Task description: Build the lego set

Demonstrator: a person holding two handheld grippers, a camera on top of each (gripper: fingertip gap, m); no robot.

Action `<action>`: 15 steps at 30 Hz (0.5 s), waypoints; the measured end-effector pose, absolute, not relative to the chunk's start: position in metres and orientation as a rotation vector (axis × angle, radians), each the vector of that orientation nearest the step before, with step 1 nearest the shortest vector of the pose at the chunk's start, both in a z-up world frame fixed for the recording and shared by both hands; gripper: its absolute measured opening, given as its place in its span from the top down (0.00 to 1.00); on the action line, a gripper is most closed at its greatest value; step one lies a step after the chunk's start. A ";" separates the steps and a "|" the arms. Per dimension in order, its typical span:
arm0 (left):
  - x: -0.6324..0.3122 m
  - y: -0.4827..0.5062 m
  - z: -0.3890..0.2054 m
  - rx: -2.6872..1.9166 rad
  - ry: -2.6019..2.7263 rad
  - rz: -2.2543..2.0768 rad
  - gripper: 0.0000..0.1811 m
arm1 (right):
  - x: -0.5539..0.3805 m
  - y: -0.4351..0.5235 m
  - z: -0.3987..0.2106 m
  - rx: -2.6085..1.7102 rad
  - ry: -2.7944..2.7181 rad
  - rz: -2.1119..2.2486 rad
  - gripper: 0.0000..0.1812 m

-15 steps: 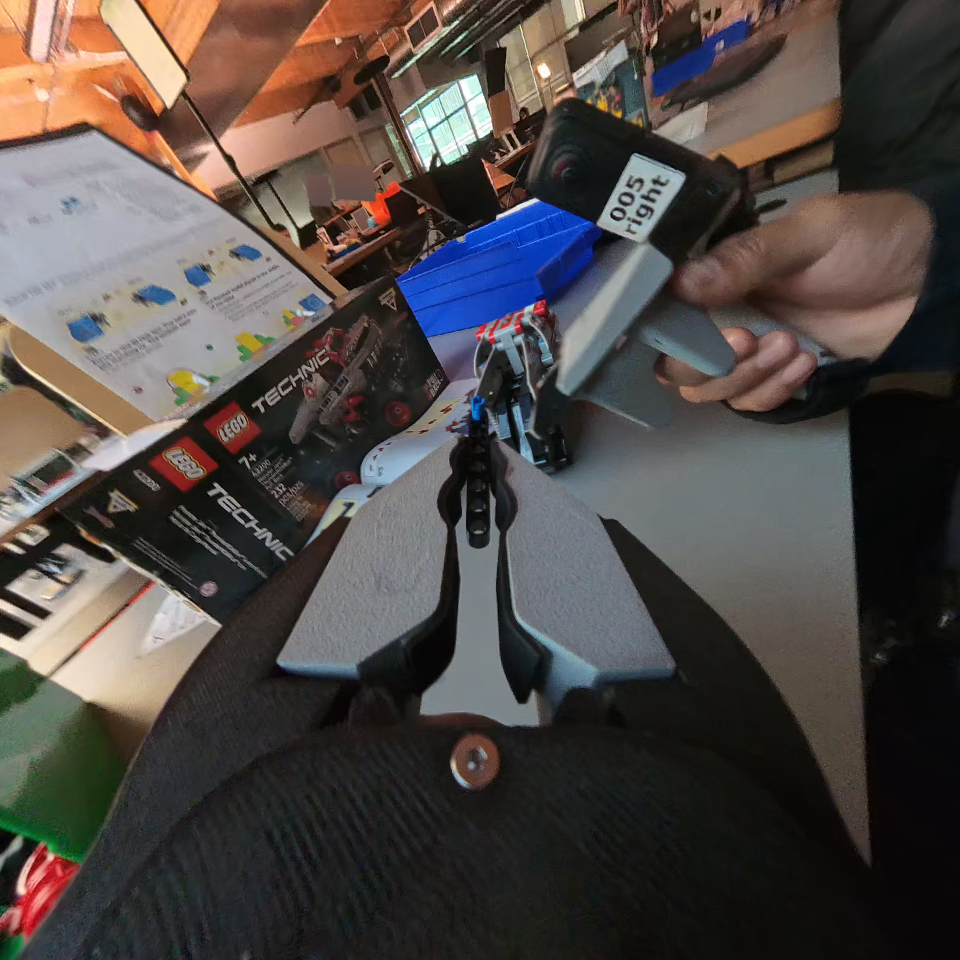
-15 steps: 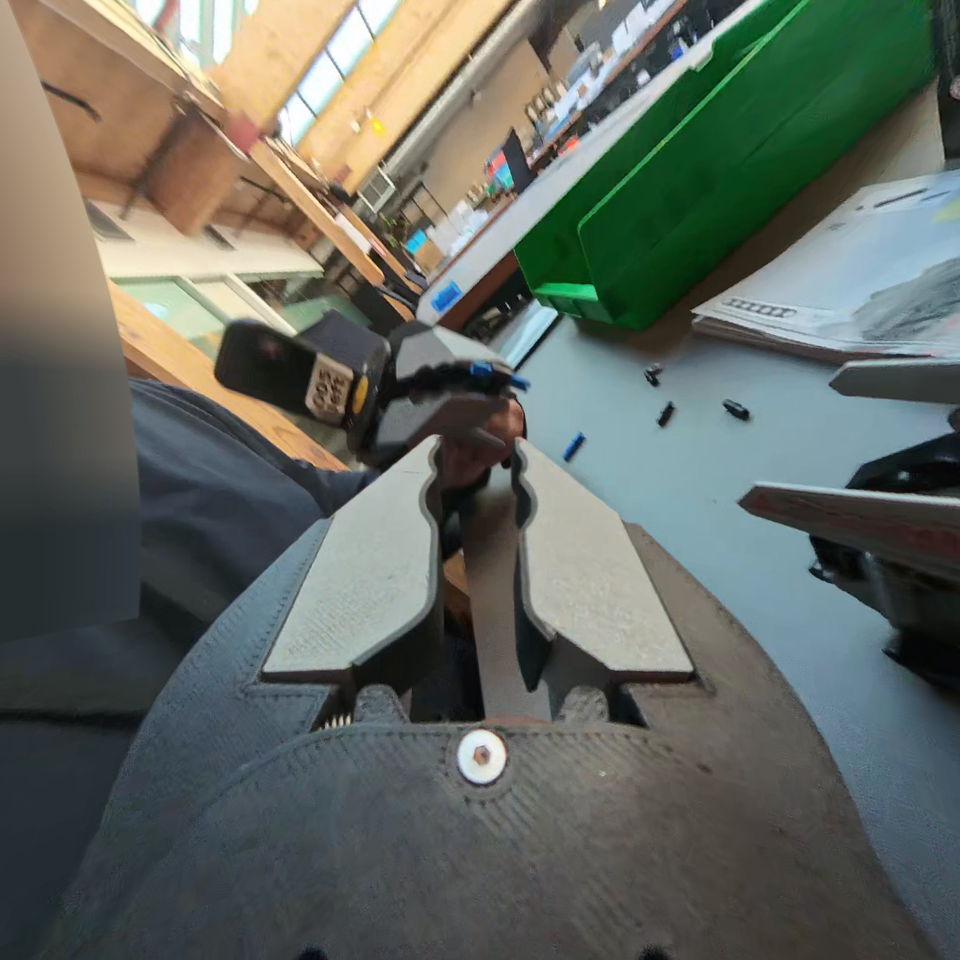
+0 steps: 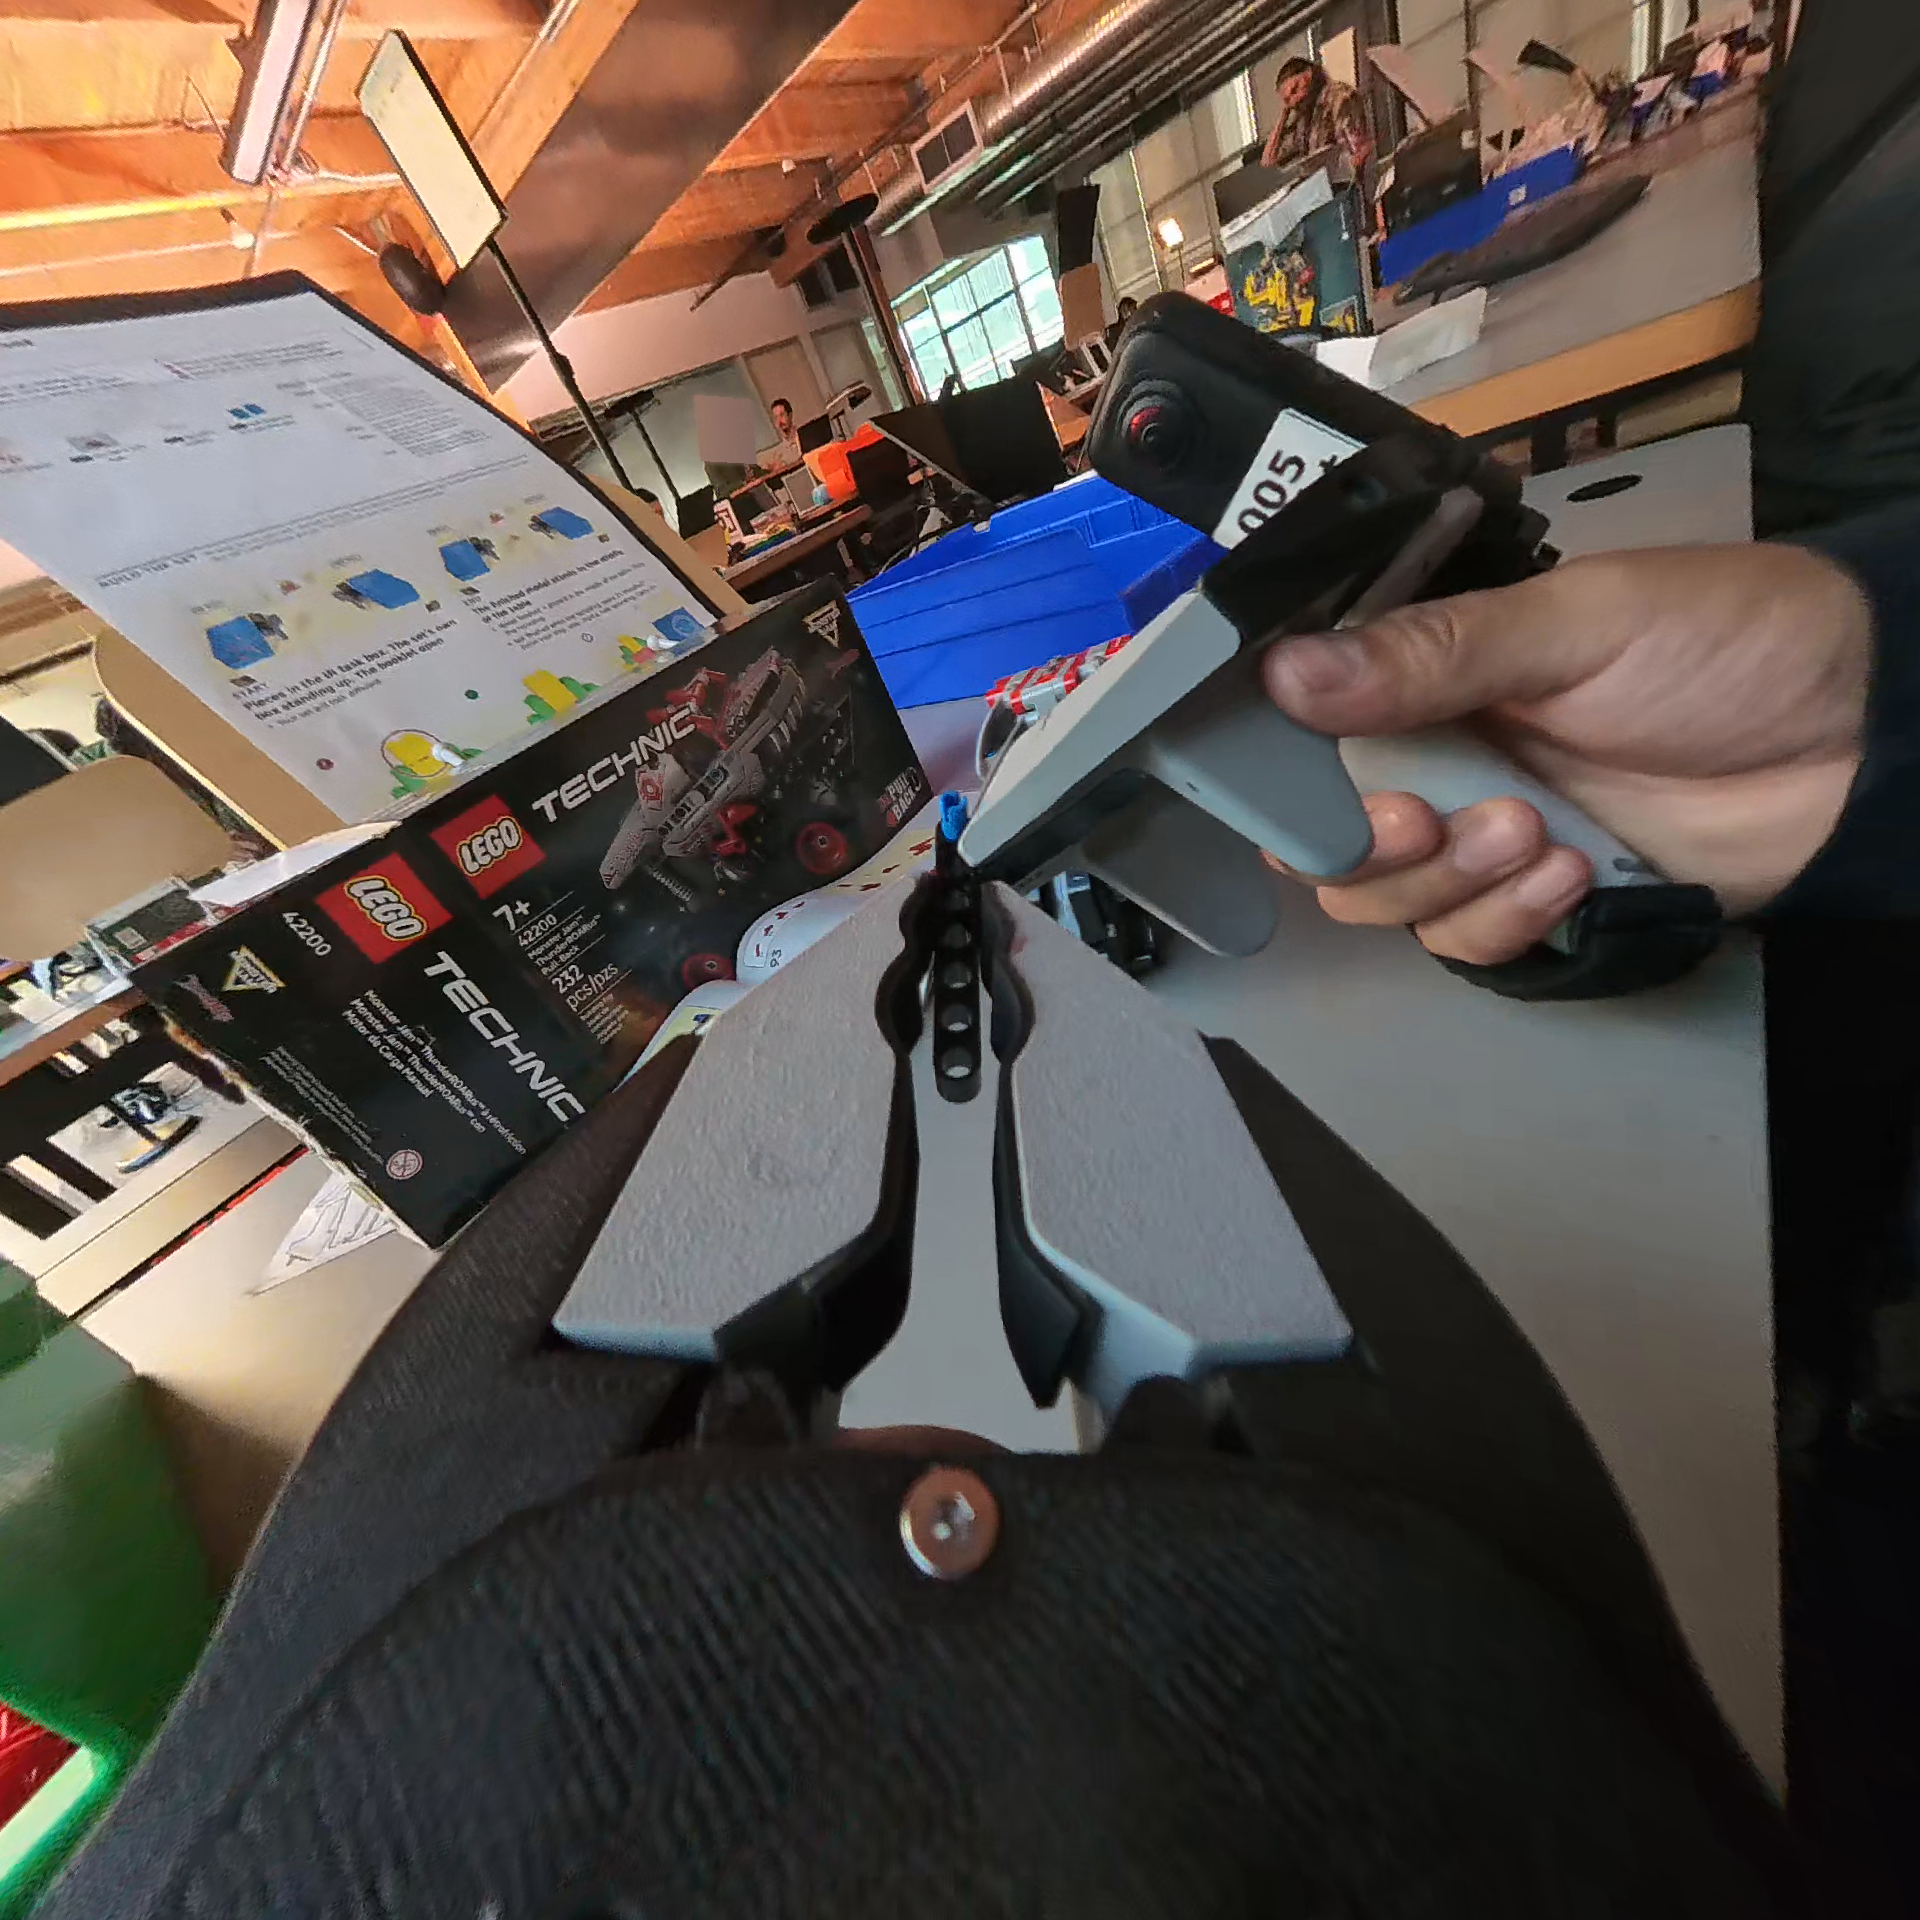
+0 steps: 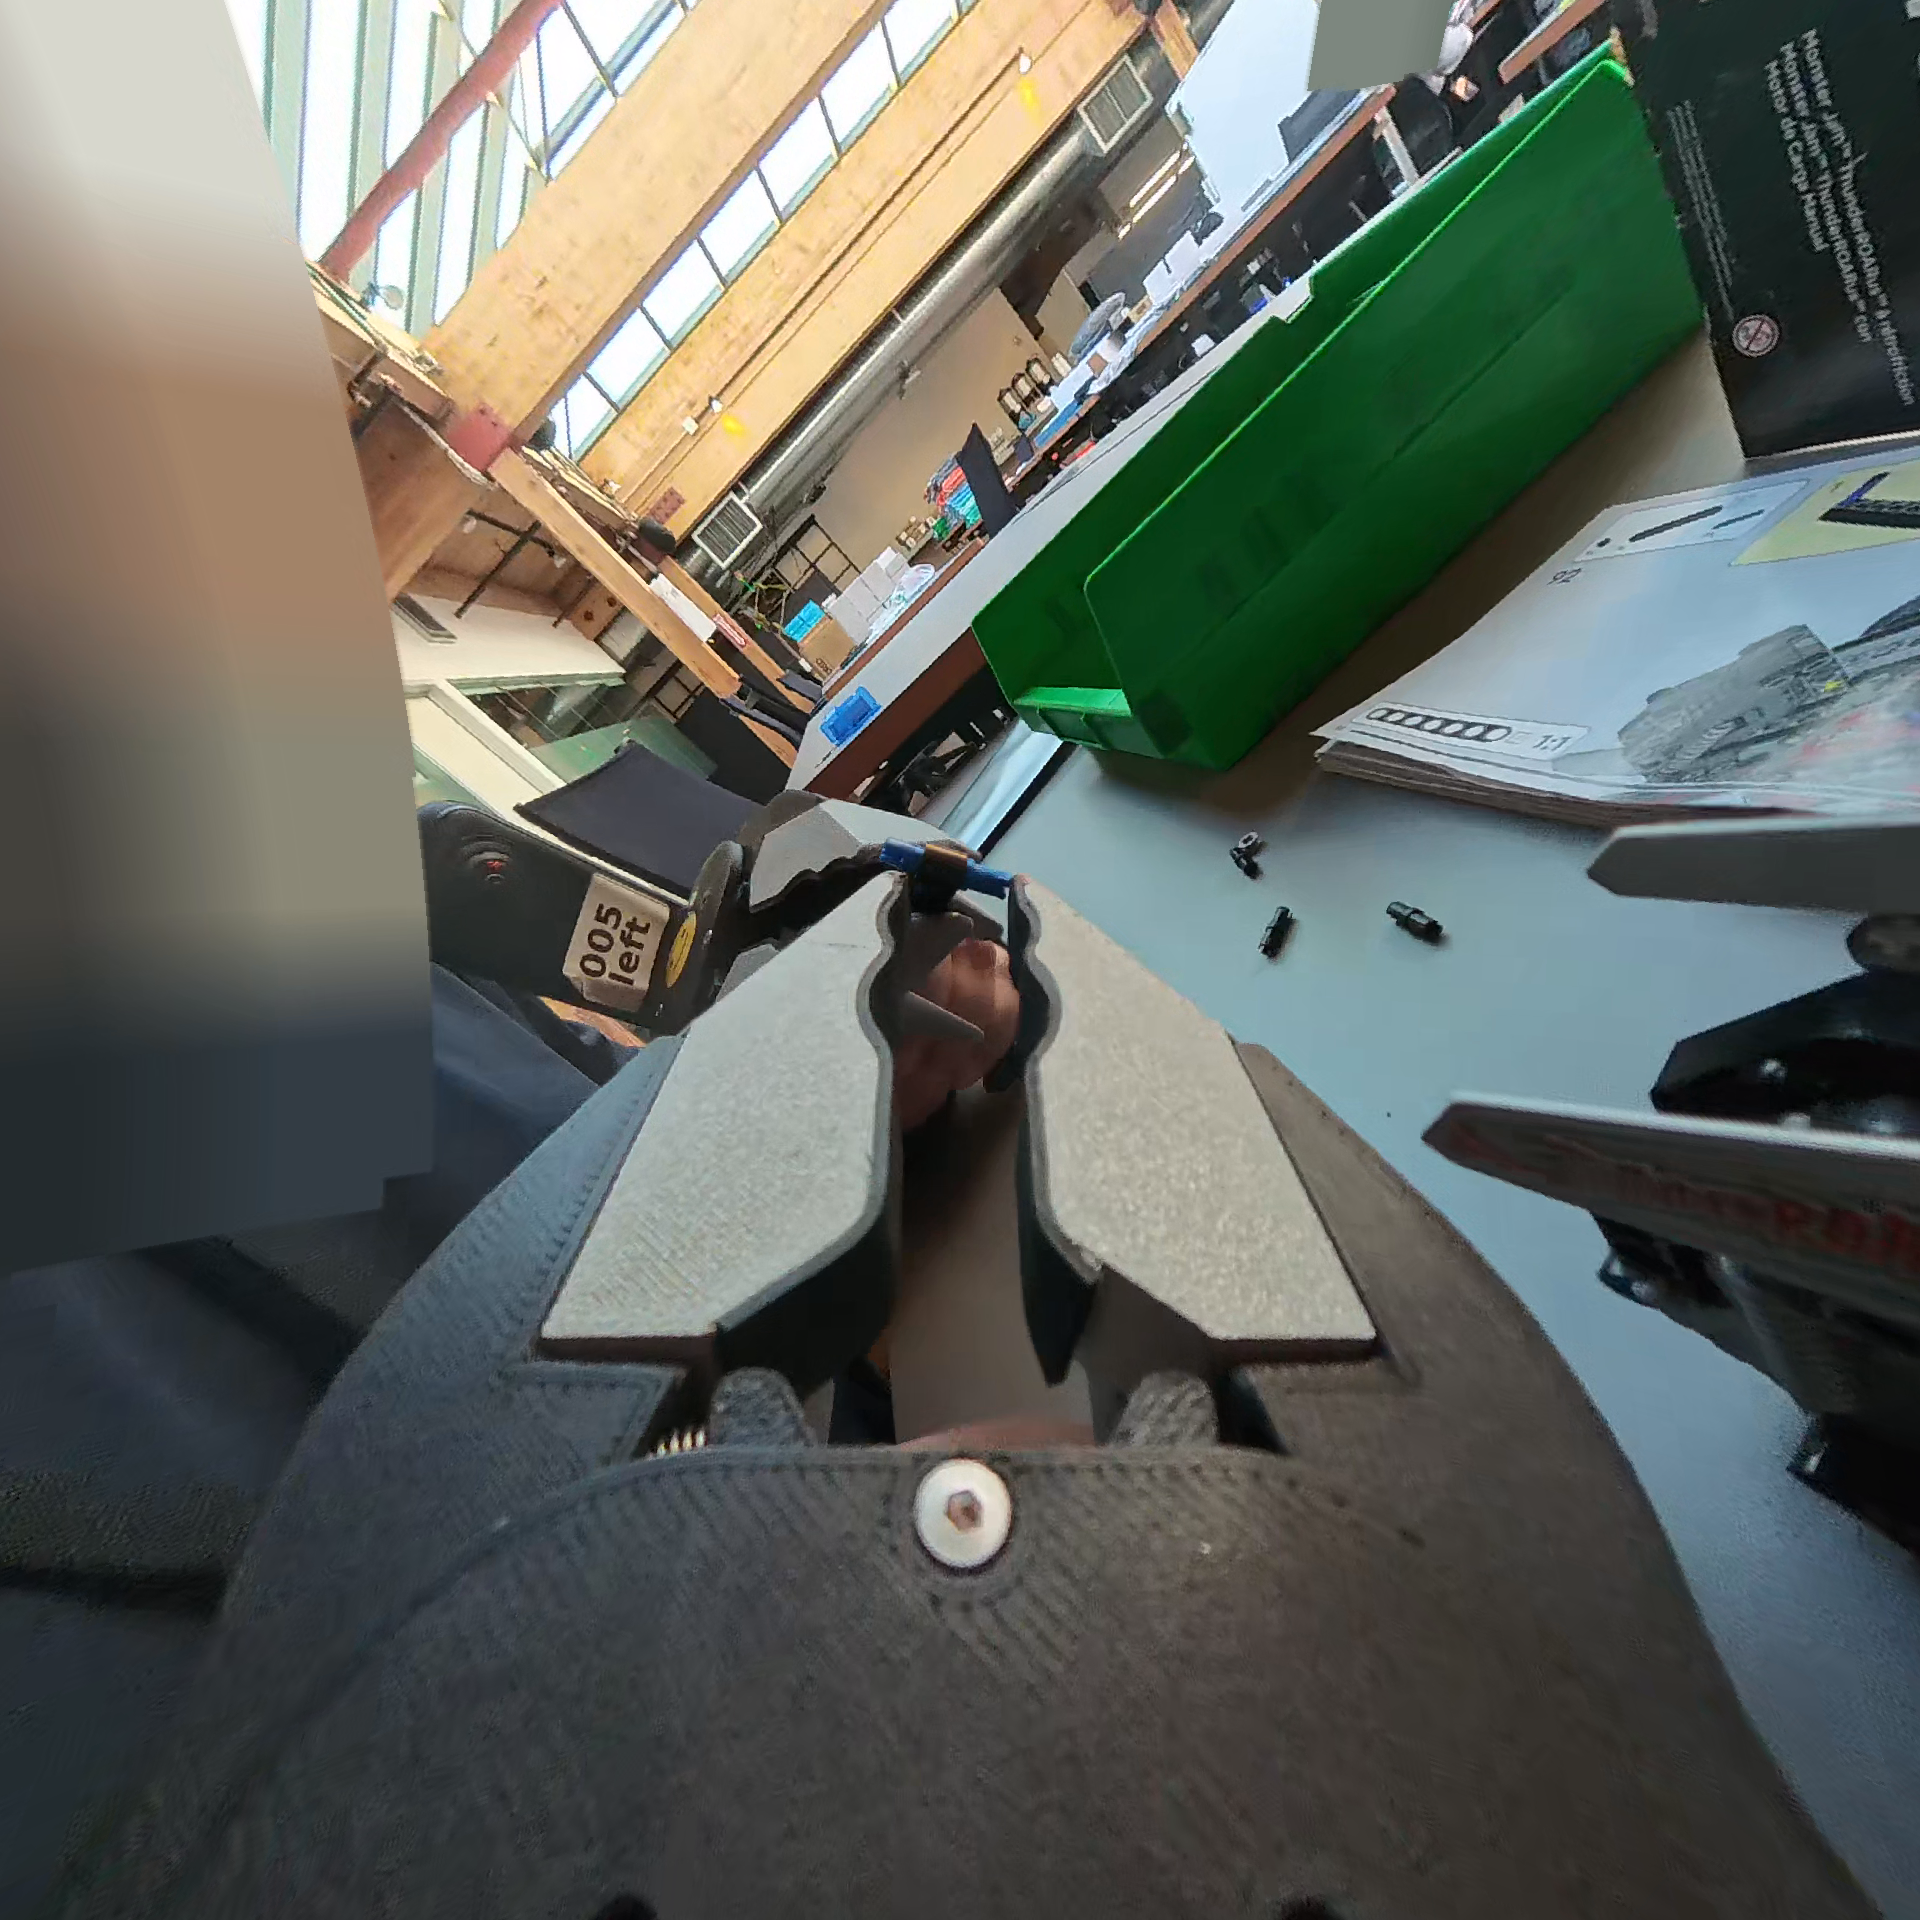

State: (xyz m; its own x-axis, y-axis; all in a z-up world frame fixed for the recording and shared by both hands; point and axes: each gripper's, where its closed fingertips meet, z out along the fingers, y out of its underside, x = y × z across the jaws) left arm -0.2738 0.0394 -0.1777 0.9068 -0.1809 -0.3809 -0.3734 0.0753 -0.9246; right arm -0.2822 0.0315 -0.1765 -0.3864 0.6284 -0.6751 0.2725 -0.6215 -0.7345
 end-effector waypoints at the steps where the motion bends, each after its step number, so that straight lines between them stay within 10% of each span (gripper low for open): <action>1: -0.275 0.039 -0.177 -1.499 0.450 0.155 0.98 | -0.283 0.031 -0.176 -1.566 -1.222 2.102 0.92; 15: -0.289 0.048 -0.171 -1.481 0.354 0.179 0.98 | -0.297 0.037 -0.168 -1.462 -1.200 2.135 0.88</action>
State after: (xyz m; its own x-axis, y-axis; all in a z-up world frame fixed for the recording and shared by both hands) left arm -0.2892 0.0483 -0.1709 0.9354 -0.0982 -0.3396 -0.3316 0.0886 -0.9392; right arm -0.2974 0.0370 -0.1677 -0.4439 0.6362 -0.6310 0.2086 -0.6115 -0.7633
